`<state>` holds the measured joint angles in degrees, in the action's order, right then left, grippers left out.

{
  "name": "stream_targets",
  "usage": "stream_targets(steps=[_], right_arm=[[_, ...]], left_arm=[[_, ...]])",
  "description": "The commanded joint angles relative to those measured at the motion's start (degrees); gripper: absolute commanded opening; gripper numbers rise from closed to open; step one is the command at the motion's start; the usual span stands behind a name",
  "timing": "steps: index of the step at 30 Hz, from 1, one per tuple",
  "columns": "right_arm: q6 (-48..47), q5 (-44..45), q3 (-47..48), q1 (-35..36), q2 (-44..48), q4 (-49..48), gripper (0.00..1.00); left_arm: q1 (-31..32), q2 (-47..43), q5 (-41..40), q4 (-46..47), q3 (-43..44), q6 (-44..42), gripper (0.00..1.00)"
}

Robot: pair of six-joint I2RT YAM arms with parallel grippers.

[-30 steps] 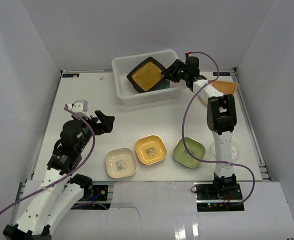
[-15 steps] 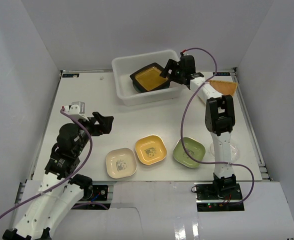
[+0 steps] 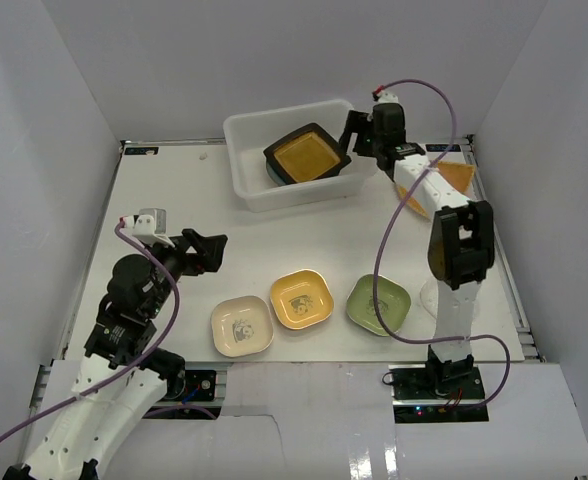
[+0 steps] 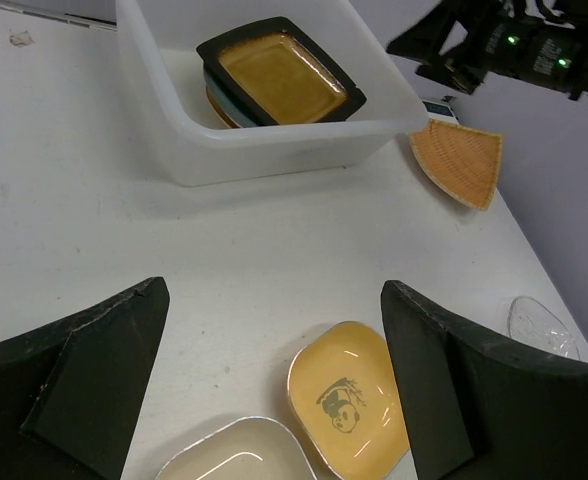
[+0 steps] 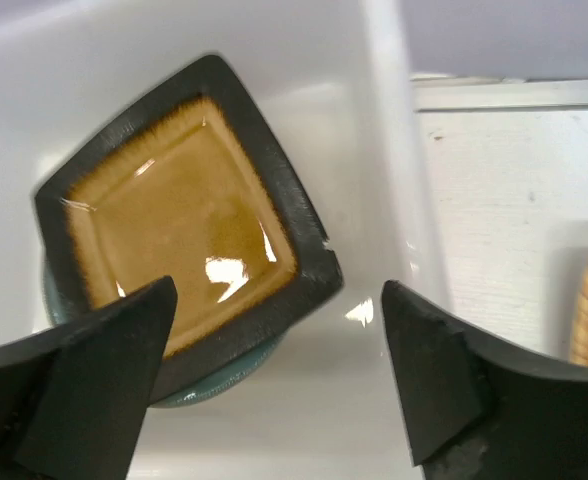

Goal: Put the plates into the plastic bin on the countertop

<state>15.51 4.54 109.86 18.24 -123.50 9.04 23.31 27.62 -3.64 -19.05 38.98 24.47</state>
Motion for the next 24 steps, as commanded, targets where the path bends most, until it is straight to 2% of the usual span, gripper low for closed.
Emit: stream_targets(steps=[1,5,7,9,13,15,20,24], right_arm=[[9.9,1.2,-18.3,-5.0,15.4,-11.3,0.86],[19.2,6.1,-40.4,-12.9,31.4,-18.3,0.64],[24.5,9.1,-46.7,-15.8,34.6,-18.4,0.56],[27.5,10.3,-54.9,-20.8,37.8,-19.7,0.57],[30.9,6.0,-62.7,-26.1,39.1,-22.8,0.82],[31.5,4.1,-63.8,-27.6,37.2,-23.7,0.86],[34.5,-3.1,-62.1,-29.0,28.3,-26.7,0.85],[40.3,-4.0,-63.1,-29.2,23.5,-37.3,0.79]], left_arm=[[0.7,-1.3,-0.6,-0.3,0.0,-0.6,0.98],[1.7,-2.3,-0.9,-0.4,0.0,-0.9,0.98],[2.5,-2.6,-1.1,-0.4,0.1,-1.0,0.98],[3.4,-2.7,-1.3,-0.6,0.0,-1.2,0.98],[4.2,-2.3,-1.4,-0.6,0.0,-1.3,0.98],[4.3,-2.0,-1.4,-0.7,0.1,-1.3,0.98],[4.3,-0.9,-1.5,-0.6,0.2,-1.4,0.98],[4.3,0.3,-1.4,-0.6,0.2,-1.4,0.98]])
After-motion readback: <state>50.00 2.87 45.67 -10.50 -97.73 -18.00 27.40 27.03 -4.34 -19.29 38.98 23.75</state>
